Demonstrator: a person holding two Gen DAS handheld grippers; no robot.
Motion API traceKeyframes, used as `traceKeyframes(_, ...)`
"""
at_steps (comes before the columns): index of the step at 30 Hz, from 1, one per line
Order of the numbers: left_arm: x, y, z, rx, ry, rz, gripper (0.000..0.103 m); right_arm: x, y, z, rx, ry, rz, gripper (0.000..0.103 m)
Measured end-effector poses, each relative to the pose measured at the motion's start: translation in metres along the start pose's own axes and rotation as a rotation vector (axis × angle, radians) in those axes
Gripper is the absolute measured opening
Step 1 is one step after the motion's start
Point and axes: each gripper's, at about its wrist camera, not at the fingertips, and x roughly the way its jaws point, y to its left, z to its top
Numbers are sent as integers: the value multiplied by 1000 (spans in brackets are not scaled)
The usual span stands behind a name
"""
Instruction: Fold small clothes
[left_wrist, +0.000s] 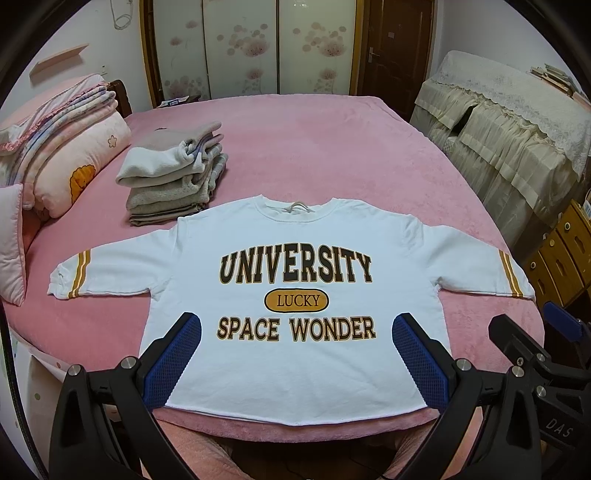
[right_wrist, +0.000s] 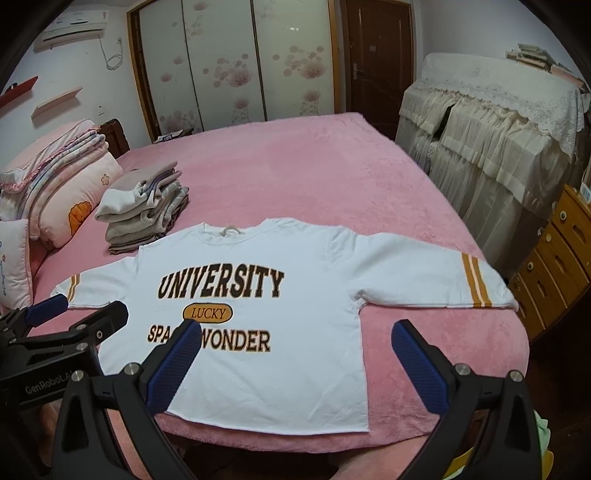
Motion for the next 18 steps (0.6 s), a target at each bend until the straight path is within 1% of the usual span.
traceKeyframes(3, 2, -2, 1, 1, 5, 0, 103, 4, -1, 1, -5, 18, -2, 103)
traceKeyframes(9, 5, -3, 4, 0, 14, -5, 103, 3, 1, 0, -33, 8, -46, 103)
traceKeyframes(18, 7, -4, 4, 0, 19, -21, 103, 3, -8, 4, 0, 2, -25, 103)
